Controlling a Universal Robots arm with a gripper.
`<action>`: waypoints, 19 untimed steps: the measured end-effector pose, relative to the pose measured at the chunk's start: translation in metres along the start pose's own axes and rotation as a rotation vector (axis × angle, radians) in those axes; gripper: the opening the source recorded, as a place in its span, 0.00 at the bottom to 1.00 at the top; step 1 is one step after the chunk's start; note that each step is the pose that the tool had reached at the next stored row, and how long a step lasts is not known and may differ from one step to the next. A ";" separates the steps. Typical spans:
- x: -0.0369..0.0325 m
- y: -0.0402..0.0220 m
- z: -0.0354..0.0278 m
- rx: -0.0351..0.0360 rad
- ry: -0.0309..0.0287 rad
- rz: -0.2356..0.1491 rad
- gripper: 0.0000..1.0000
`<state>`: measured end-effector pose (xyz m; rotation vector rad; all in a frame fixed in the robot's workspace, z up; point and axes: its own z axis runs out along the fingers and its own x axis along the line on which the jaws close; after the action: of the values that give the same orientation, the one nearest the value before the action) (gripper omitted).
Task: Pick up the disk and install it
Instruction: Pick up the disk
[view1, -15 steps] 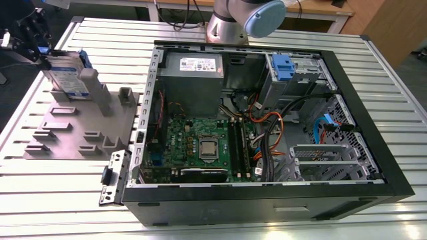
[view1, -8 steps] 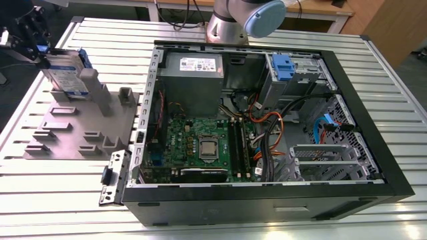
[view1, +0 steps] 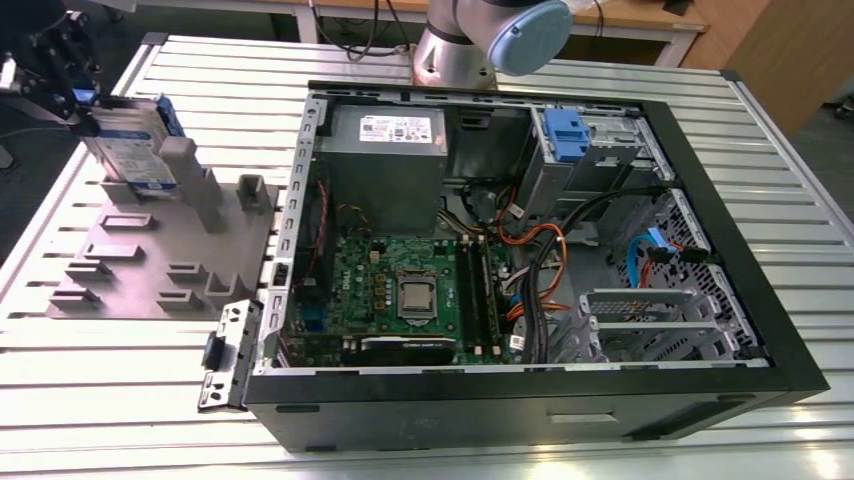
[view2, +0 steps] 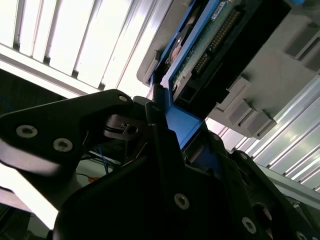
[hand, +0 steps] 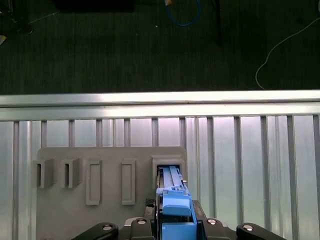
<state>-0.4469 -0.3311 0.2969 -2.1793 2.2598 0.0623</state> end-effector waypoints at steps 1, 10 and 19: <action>0.0000 0.0000 -0.0003 0.0002 -0.0001 0.000 0.36; -0.0001 0.0001 -0.0029 0.0002 -0.0001 0.000 0.36; -0.0001 0.0001 -0.0051 0.0004 -0.0002 0.000 0.36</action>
<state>-0.4469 -0.3312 0.3020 -2.1791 2.2595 0.0621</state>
